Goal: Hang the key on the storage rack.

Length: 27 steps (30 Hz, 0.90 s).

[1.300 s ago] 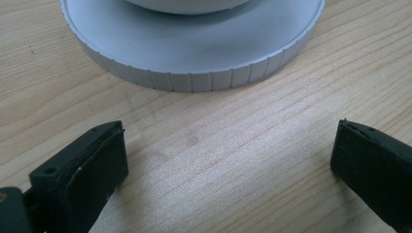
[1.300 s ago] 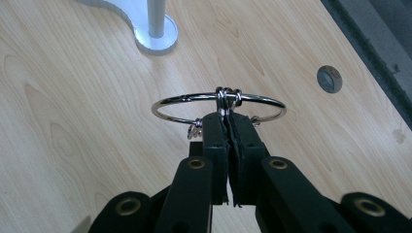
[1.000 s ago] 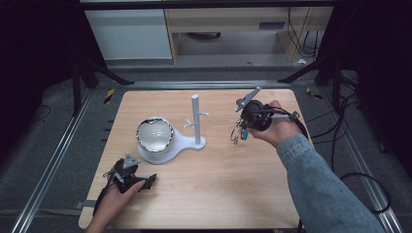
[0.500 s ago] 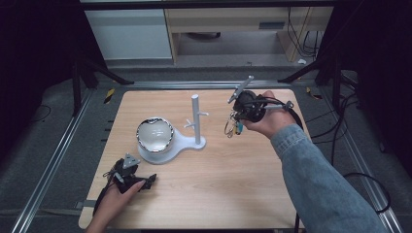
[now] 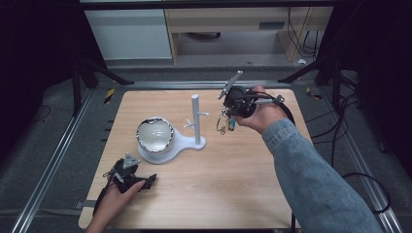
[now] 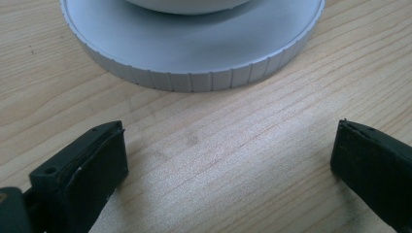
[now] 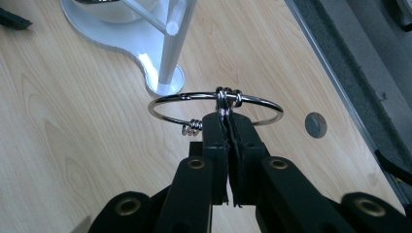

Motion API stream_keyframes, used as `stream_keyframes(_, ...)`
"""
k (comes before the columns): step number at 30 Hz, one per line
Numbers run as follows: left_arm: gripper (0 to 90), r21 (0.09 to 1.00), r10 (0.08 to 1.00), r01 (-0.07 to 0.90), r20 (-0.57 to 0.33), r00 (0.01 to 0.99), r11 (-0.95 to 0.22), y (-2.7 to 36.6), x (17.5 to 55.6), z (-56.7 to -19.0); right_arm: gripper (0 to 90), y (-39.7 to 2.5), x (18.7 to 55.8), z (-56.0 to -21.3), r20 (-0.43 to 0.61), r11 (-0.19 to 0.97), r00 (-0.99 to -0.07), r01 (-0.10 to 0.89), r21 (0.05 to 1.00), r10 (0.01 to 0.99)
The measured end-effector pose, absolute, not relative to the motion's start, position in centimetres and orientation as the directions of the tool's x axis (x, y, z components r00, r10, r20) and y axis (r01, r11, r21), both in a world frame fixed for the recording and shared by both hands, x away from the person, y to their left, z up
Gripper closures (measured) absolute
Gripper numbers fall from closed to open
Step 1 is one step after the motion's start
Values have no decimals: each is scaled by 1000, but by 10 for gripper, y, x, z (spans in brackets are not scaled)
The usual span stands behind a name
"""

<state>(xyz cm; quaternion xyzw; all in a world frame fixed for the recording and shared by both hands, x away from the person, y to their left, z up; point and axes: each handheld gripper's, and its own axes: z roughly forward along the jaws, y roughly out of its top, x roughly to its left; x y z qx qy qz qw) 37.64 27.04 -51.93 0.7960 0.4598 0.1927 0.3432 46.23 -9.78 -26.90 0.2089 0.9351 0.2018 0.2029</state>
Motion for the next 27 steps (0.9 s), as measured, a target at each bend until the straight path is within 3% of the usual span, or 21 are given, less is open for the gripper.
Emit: stream_keyframes(27,0,723,864,600,-8,503,-342,270,376,-519,867,-69,474,-264,-288,836,-844,289,467,453)
